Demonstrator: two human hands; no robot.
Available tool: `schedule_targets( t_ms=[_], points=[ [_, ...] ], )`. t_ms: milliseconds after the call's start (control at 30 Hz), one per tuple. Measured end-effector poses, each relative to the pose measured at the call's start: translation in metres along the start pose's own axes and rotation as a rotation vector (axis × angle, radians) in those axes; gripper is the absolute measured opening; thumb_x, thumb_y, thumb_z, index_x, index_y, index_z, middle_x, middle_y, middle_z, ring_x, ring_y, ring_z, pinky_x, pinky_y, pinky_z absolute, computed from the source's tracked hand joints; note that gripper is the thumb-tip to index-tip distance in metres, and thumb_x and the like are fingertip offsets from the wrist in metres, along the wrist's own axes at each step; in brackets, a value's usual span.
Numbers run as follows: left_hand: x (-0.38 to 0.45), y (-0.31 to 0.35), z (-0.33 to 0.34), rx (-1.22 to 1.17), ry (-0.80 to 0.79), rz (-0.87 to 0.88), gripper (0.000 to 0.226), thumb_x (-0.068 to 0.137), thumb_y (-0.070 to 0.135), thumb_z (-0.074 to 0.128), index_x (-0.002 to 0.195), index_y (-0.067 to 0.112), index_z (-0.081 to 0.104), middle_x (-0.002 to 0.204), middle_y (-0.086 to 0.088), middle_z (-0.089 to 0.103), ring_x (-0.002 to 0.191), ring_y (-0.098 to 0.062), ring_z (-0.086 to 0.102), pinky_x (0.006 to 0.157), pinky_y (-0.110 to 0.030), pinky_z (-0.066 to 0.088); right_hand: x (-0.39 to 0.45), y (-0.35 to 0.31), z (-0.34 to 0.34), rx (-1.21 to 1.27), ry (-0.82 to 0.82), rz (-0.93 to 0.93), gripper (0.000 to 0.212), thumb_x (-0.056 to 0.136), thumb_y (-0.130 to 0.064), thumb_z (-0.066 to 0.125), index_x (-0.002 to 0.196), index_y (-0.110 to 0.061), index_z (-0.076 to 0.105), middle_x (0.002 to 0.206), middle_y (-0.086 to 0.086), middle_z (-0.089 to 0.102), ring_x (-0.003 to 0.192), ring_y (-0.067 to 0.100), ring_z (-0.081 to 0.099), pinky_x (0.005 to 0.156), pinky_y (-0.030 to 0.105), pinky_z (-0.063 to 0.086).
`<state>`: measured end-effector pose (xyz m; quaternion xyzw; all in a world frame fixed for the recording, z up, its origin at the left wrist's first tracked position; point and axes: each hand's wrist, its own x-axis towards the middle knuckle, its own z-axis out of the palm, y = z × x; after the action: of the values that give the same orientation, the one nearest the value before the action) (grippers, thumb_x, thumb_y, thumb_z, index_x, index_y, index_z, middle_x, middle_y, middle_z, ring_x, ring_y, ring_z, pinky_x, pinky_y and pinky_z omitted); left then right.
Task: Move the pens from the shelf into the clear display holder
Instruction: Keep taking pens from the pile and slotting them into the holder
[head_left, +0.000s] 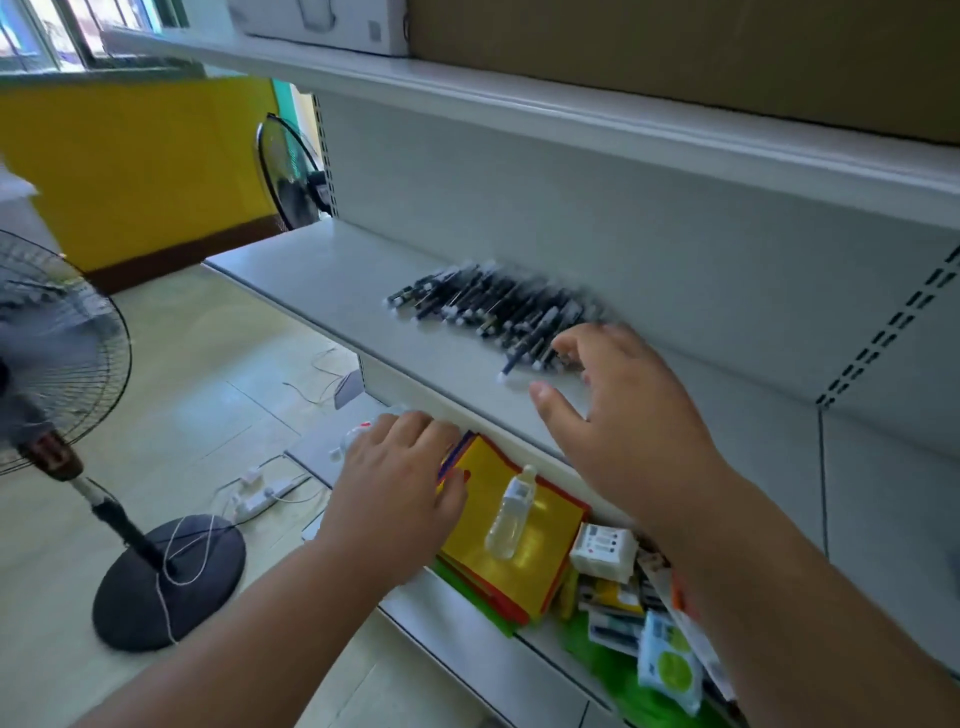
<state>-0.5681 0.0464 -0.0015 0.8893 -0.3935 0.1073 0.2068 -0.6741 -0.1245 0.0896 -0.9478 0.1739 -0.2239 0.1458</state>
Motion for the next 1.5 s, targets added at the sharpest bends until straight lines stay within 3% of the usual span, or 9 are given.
schedule_targets(
  t_ms=[300,533,633,900,1000,1100,1200,1367,1500],
  points=[
    [0.076,-0.044,0.002,0.025,-0.026,-0.058,0.035,0.09,0.04,0.051,0.121,0.028,0.061,0.117,0.005,0.061,0.111,-0.023,0.054,0.094,-0.042,0.044,0.092,-0.003,0.043,-0.003,-0.069,-0.027,0.041,0.092,-0.048,0.053,0.126,-0.026,0.05,0.121,-0.004,0.052,0.103,0.013,0.053,0.082,0.029,0.044],
    [0.14,-0.076,0.024,-0.056,-0.082,0.05,0.034,0.092,0.039,0.054,0.123,0.026,0.06,0.12,0.006,0.059,0.114,-0.023,0.051,0.097,-0.042,0.044,0.131,0.0,0.065,-0.032,-0.02,0.053,0.039,0.092,-0.044,0.057,0.125,-0.023,0.052,0.121,-0.003,0.053,0.103,0.013,0.055,0.082,0.028,0.044],
    [0.17,-0.097,0.033,-0.104,-0.098,0.131,0.032,0.091,0.036,0.056,0.121,0.026,0.06,0.119,0.005,0.059,0.115,-0.023,0.051,0.096,-0.041,0.043,0.142,-0.004,0.079,-0.034,0.018,0.146,0.036,0.092,-0.043,0.058,0.122,-0.023,0.054,0.117,-0.006,0.053,0.094,0.011,0.056,0.082,0.031,0.047],
    [0.252,-0.179,0.05,-0.222,-0.068,0.16,0.034,0.084,0.04,0.047,0.108,0.022,0.065,0.102,-0.002,0.064,0.099,-0.03,0.057,0.086,-0.041,0.046,0.183,-0.042,0.12,-0.1,0.098,0.312,0.036,0.09,-0.046,0.058,0.119,-0.025,0.056,0.116,-0.007,0.056,0.099,0.013,0.057,0.079,0.029,0.044],
    [0.279,-0.203,0.057,-0.242,-0.13,0.117,0.027,0.088,0.038,0.054,0.107,0.022,0.064,0.101,-0.003,0.065,0.099,-0.032,0.057,0.089,-0.04,0.046,0.19,-0.057,0.133,-0.1,0.121,0.367,0.036,0.09,-0.045,0.058,0.118,-0.023,0.056,0.11,-0.007,0.057,0.091,0.01,0.056,0.074,0.028,0.043],
    [0.298,-0.213,0.06,-0.232,-0.232,0.114,0.03,0.09,0.037,0.058,0.114,0.021,0.062,0.108,-0.003,0.065,0.108,-0.03,0.054,0.094,-0.038,0.043,0.192,-0.066,0.14,-0.11,0.105,0.425,0.035,0.091,-0.043,0.059,0.12,-0.025,0.055,0.112,-0.01,0.054,0.099,0.007,0.052,0.074,0.024,0.035],
    [0.311,-0.215,0.063,-0.209,-0.33,0.116,0.035,0.089,0.037,0.056,0.119,0.02,0.061,0.117,-0.006,0.062,0.116,-0.03,0.049,0.097,-0.036,0.041,0.195,-0.071,0.144,-0.119,0.141,0.459,0.035,0.09,-0.044,0.059,0.119,-0.025,0.056,0.107,-0.013,0.051,0.097,0.007,0.052,0.074,0.025,0.037],
    [0.323,-0.212,0.069,-0.117,-0.379,0.155,0.04,0.088,0.045,0.056,0.112,0.013,0.06,0.116,-0.01,0.06,0.112,-0.033,0.052,0.091,-0.037,0.042,0.198,-0.075,0.148,-0.143,0.156,0.482,0.035,0.089,-0.045,0.057,0.117,-0.024,0.057,0.104,-0.013,0.051,0.092,0.005,0.05,0.072,0.023,0.04],
    [0.333,-0.205,0.071,0.011,-0.374,0.204,0.046,0.087,0.055,0.053,0.1,0.01,0.058,0.107,-0.014,0.063,0.102,-0.036,0.058,0.077,-0.036,0.044,0.2,-0.075,0.147,-0.158,0.172,0.515,0.033,0.091,-0.041,0.061,0.118,-0.022,0.058,0.099,-0.014,0.048,0.087,0.005,0.05,0.067,0.01,0.032]
  ],
)
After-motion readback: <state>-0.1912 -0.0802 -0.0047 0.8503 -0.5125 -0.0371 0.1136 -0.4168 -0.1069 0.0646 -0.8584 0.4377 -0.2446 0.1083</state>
